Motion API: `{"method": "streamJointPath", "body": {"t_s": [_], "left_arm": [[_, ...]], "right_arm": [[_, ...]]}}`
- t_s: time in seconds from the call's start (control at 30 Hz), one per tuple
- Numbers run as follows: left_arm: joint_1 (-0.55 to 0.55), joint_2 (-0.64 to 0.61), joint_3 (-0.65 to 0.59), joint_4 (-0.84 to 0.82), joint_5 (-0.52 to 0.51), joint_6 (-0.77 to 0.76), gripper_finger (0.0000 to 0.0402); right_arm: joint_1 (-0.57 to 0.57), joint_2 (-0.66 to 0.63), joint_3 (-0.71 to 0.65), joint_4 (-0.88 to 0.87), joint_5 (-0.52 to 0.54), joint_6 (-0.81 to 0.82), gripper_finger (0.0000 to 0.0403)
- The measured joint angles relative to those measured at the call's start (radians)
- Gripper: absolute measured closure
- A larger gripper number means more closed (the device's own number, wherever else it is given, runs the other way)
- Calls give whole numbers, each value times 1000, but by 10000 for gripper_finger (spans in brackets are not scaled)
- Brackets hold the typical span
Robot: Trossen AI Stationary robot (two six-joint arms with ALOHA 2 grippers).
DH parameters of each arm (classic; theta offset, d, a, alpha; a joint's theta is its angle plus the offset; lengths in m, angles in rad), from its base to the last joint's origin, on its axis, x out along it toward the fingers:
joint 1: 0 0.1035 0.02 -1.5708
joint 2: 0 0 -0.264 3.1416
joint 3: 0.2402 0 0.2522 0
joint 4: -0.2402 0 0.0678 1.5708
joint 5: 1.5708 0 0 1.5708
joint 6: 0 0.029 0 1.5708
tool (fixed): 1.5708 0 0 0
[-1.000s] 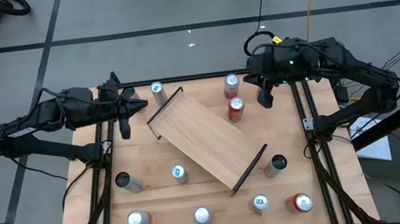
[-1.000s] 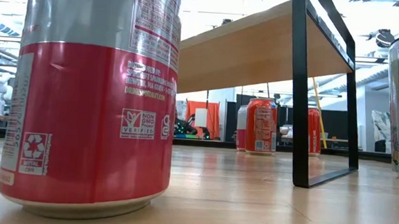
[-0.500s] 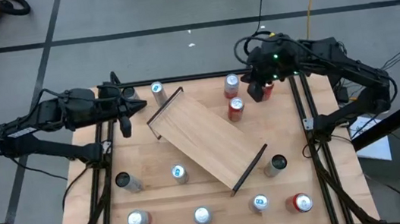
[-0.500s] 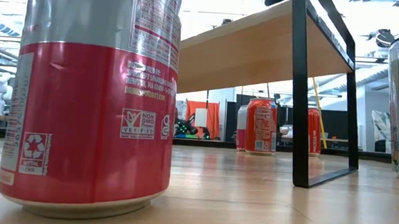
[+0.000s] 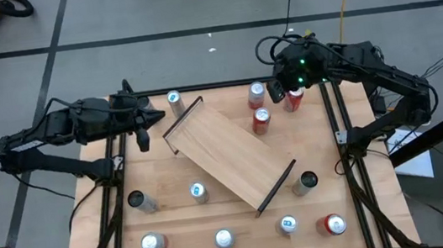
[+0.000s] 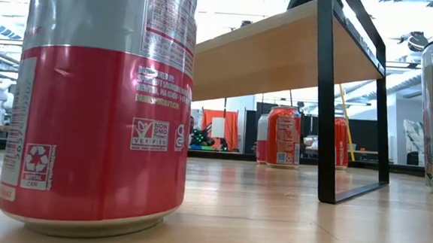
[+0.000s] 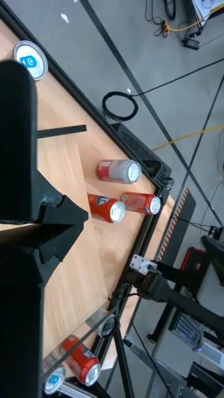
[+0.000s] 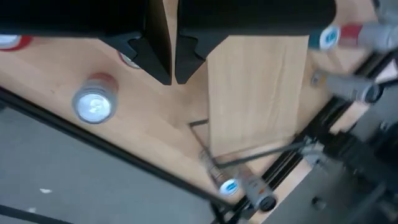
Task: Place canned beverage on shelf
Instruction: Put the top red soda can on the shelf
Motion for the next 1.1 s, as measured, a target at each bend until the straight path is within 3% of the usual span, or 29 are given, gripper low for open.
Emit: {"method": "streamJointPath", "body": {"t_s": [0.77, 1.1], "left_arm": [[0, 20, 0, 0, -1, -27, 402], [1, 78, 0, 0, -3, -28, 402]], "right_arm": [[-184, 140, 0, -134, 0, -76, 403], [-316, 256, 0, -350, -21, -162, 395]]}}
